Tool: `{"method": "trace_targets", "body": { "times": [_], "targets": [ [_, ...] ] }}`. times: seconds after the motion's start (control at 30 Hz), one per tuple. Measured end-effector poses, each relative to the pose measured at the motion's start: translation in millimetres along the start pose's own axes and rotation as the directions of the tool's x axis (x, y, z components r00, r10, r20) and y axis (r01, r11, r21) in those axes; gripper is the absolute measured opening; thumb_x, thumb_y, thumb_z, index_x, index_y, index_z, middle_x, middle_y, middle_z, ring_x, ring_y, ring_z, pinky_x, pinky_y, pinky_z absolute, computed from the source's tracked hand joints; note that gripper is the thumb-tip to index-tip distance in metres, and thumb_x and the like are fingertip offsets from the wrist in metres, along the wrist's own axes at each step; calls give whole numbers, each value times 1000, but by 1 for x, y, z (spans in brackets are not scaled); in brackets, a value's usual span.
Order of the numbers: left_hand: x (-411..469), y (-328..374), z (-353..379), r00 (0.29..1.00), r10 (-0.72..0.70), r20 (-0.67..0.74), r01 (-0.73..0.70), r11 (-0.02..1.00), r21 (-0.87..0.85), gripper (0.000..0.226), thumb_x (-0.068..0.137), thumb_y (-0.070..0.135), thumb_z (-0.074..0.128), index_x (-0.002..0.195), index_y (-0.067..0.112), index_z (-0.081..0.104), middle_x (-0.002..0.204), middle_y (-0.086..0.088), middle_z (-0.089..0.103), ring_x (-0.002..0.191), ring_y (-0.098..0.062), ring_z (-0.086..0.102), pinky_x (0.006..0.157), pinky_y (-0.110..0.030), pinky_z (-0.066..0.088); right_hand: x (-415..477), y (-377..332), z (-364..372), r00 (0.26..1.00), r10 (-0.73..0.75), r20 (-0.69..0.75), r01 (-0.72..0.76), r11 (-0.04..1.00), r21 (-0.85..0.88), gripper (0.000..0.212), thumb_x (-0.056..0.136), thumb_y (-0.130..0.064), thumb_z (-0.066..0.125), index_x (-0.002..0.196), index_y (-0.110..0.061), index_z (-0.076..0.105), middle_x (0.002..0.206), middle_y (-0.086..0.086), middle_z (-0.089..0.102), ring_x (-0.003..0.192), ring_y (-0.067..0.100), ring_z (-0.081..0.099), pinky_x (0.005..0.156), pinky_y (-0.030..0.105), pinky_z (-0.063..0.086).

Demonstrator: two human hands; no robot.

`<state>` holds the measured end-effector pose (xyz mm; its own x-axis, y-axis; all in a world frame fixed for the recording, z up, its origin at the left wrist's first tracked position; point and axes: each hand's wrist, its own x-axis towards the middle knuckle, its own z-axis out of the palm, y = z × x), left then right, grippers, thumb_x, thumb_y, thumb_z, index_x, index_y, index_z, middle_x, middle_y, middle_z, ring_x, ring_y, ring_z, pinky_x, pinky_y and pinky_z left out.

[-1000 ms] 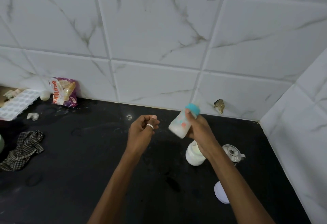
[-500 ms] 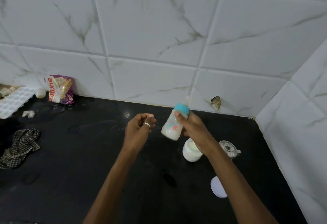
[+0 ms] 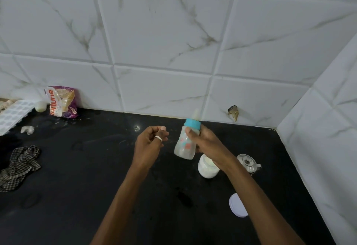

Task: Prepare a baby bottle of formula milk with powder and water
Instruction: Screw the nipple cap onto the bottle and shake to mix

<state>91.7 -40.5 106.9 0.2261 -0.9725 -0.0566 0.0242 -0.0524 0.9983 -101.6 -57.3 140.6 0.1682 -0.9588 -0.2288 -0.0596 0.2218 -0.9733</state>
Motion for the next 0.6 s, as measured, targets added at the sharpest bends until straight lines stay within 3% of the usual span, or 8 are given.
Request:
{"method": "trace_targets", "body": {
  "times": [0.17,0.3,0.43,0.6],
  "targets": [
    [0,1,2,1000,-2,-18,2,1000,-5,9,102,23,62,106,19,70,97,2,79,86,-6,74,76,-26,57,6,-8,-3,989,-24,-146,56,973,223,20,101,-41,58,116,-28,59,113,3,71,98,13,73,71,28,62],
    [2,1,0,1000,4,-5,-4,1000,8,12,103,23,61,109,18,70,99,2,78,89,-7,74,78,-26,57,2,-3,-4,1000,-9,0,9,998,58,22,99,-41,61,116,-27,61,114,2,72,100,14,73,78,31,62],
    [1,1,1,1000,4,-17,-4,1000,-2,10,102,23,62,106,19,70,99,0,79,86,-5,73,75,-25,56,8,-4,-5,982,-34,-188,86,957,278,28,99,-43,59,119,-23,60,115,5,73,104,17,74,80,38,63],
    [4,2,0,1000,-5,-11,5,1000,10,11,103,24,61,109,20,69,100,1,78,92,-10,75,79,-26,58,2,3,-5,1000,-8,-20,10,995,100,23,99,-39,60,119,-26,62,118,4,71,103,14,72,78,31,62]
  ]
}}
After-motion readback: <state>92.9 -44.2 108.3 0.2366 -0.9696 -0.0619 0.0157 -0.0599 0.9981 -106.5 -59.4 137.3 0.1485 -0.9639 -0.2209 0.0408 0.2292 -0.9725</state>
